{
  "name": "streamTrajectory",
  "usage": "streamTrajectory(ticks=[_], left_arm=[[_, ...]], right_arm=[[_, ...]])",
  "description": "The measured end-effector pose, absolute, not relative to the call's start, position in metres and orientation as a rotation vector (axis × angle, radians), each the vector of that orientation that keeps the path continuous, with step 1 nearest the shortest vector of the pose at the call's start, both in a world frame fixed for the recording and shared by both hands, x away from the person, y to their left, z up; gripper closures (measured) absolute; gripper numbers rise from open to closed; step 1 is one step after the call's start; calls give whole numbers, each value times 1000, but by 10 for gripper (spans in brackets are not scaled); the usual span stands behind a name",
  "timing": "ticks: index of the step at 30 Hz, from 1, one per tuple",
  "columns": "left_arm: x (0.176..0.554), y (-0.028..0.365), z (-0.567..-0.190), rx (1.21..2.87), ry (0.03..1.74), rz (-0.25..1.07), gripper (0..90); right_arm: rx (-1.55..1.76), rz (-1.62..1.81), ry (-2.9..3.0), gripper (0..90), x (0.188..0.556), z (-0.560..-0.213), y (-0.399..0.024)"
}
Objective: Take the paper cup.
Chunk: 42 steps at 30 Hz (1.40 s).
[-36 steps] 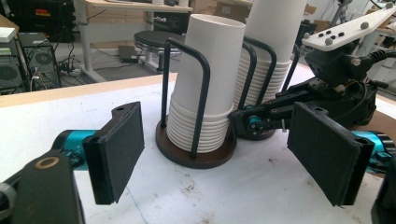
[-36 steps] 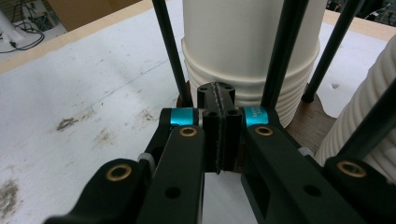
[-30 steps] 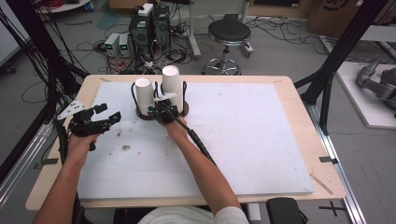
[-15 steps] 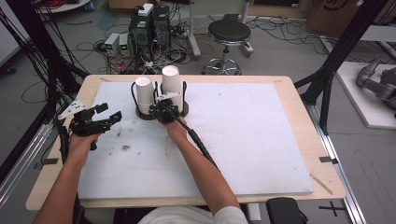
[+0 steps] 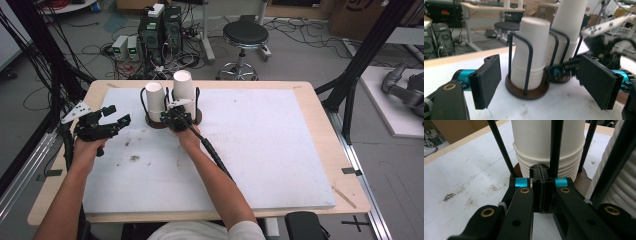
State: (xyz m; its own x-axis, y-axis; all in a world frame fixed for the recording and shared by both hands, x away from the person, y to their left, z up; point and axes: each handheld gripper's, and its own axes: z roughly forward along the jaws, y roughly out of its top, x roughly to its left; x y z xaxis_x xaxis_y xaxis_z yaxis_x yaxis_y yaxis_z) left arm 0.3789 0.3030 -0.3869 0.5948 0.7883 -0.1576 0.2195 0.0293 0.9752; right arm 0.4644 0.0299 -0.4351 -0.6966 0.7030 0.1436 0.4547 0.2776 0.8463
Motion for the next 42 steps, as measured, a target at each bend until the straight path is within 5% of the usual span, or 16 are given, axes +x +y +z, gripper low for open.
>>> streamTrajectory(ticks=[18,42], left_arm=[[438,280,-349,1606,810,488,190],[491,238,-353,1673,864,458,189]], right_arm=[[1066,1383,2285,900,465,-435,30],[1062,1389,2294,900,466,-436,29]])
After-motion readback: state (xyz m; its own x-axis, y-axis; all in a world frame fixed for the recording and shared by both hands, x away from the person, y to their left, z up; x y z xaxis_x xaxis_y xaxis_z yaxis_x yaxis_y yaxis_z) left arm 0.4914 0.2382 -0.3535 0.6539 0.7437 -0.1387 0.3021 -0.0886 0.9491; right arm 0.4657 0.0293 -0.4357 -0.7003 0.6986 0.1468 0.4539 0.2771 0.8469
